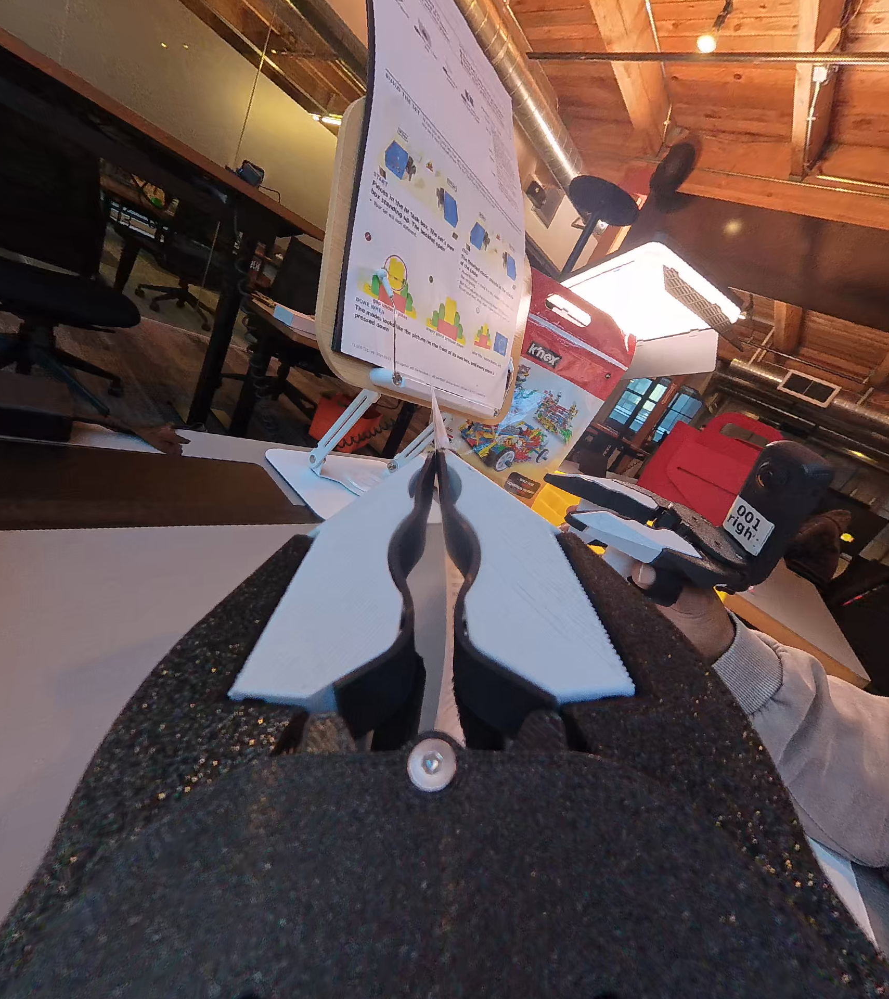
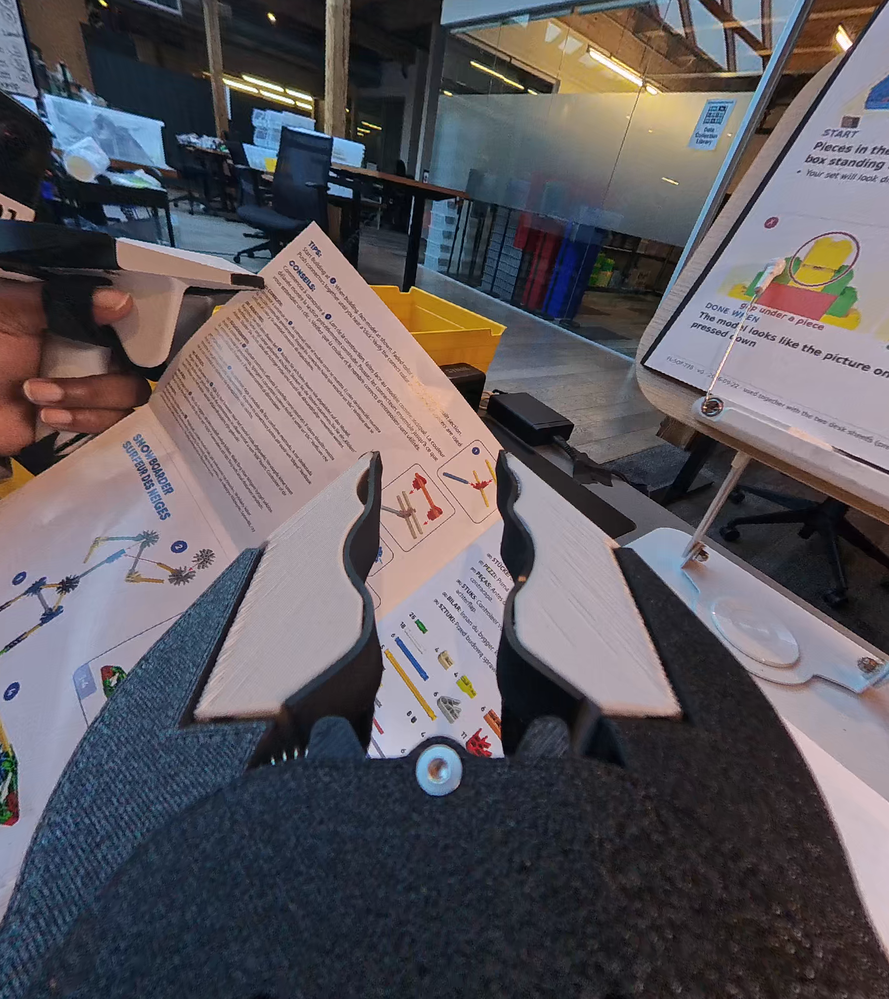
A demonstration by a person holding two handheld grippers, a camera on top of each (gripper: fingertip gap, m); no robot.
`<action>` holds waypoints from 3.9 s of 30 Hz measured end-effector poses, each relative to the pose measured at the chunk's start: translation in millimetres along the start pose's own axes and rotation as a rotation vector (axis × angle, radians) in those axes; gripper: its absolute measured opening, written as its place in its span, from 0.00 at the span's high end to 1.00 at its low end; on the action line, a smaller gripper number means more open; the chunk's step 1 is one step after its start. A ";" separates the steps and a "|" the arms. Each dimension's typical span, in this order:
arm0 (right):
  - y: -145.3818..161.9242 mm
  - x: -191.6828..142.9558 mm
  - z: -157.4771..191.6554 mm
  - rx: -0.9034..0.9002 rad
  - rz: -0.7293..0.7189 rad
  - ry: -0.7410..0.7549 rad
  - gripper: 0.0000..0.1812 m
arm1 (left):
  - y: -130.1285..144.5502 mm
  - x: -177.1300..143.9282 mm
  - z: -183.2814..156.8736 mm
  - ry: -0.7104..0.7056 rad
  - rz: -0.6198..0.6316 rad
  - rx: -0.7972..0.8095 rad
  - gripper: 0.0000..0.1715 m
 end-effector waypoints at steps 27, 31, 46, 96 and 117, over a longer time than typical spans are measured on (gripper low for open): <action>5.2 2.3 -0.4 -0.022 0.044 0.002 0.77 | 0.3 -0.2 -0.2 -0.005 0.008 0.010 1.00; 7.3 -0.8 -15.9 -0.035 0.144 -0.040 0.71 | -0.3 -0.5 -0.8 -0.011 0.013 0.025 1.00; 12.3 -52.7 -57.2 -0.045 0.423 -0.092 0.63 | -2.4 -2.0 -0.8 -0.015 0.004 0.035 1.00; 68.3 -183.2 -45.1 0.100 0.317 0.099 0.65 | 3.3 0.8 -0.1 -0.049 0.017 0.077 1.00; 70.1 -186.0 -49.0 0.111 0.311 0.129 0.65 | 3.6 1.1 0.0 -0.047 0.019 0.077 1.00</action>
Point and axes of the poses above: each gripper's, where its closed fingertips meet, x out along the fingers, y out of its underside, z = x × y across the jaws, the point moved 10 cm from there along -x, back along the fingers
